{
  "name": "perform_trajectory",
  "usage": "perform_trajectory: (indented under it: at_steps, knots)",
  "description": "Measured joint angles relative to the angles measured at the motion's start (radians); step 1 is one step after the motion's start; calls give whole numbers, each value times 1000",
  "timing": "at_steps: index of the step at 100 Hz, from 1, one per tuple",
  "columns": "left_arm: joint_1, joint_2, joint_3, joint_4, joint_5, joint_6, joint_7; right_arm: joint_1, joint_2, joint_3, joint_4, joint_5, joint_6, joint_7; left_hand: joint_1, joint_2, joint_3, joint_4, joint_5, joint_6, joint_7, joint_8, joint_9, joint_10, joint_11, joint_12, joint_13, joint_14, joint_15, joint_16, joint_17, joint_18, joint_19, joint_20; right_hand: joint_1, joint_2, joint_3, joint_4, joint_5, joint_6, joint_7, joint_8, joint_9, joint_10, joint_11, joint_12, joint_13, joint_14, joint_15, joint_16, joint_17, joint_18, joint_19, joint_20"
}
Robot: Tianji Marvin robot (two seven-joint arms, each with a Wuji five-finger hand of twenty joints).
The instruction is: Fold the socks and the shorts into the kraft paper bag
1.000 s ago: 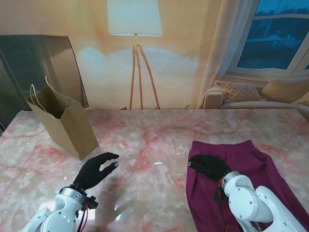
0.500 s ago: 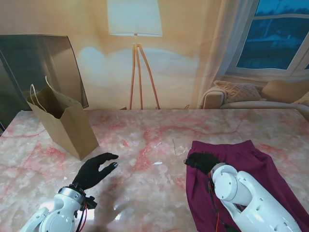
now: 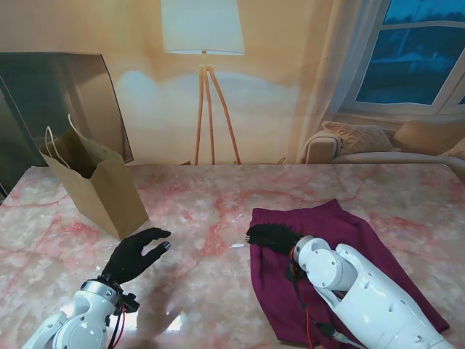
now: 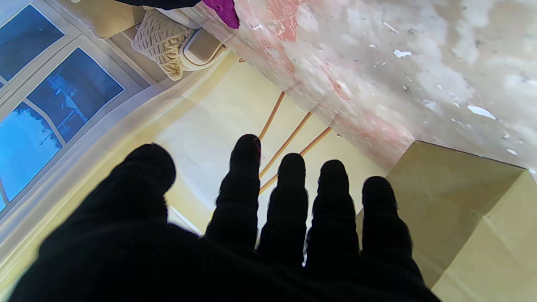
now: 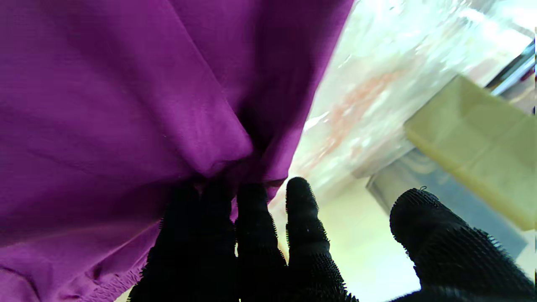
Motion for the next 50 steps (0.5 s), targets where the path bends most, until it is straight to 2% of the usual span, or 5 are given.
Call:
perform_trajectory:
  at_steps: [11, 23, 33, 41, 50]
  knots:
    - [2, 1, -10, -3, 7, 4, -9, 35, -10, -58, 33, 31, -52, -5, 0, 0, 0, 0, 0, 0, 0, 0, 0, 0, 0, 0, 0, 0, 0, 0, 0, 0, 0, 0, 0, 0, 7, 0, 0, -3, 0, 2, 0, -13, 40, 22, 0, -29, 0, 10, -9, -35, -2, -1]
    - [0, 3, -17, -4, 14, 12, -18, 73, -23, -124, 84, 61, -154, -14, 0, 0, 0, 0, 0, 0, 0, 0, 0, 0, 0, 0, 0, -1, 0, 0, 0, 0, 0, 0, 0, 0, 7, 0, 0, -15, 0, 3, 0, -35, 55, 26, 0, -57, 13, 20, -11, -65, -15, -15]
    - [-7, 6, -21, -2, 20, 16, -28, 94, -32, -175, 110, 71, -230, -20, 0, 0, 0, 0, 0, 0, 0, 0, 0, 0, 0, 0, 0, -2, 0, 0, 0, 0, 0, 0, 0, 0, 7, 0, 0, -26, 0, 13, 0, -39, 66, 36, 1, -63, 13, 25, -12, -72, -33, -26]
    - [-13, 7, -25, 0, 27, 20, -35, 111, -41, -220, 131, 79, -277, -39, 0, 0, 0, 0, 0, 0, 0, 0, 0, 0, 0, 0, 0, -3, 0, 0, 0, 0, 0, 0, 0, 0, 8, 0, 0, -27, 3, 14, 0, -40, 76, 36, 1, -63, 13, 25, -23, -73, -98, -49]
    - [-19, 9, -29, 0, 36, 25, -41, 130, -49, -270, 147, 91, -326, -46, 0, 0, 0, 0, 0, 0, 0, 0, 0, 0, 0, 0, 0, -3, 0, 0, 0, 0, 0, 0, 0, 0, 9, 0, 0, -37, 15, 15, 0, -51, 81, 37, 1, -74, 13, 25, -24, -87, -100, -51]
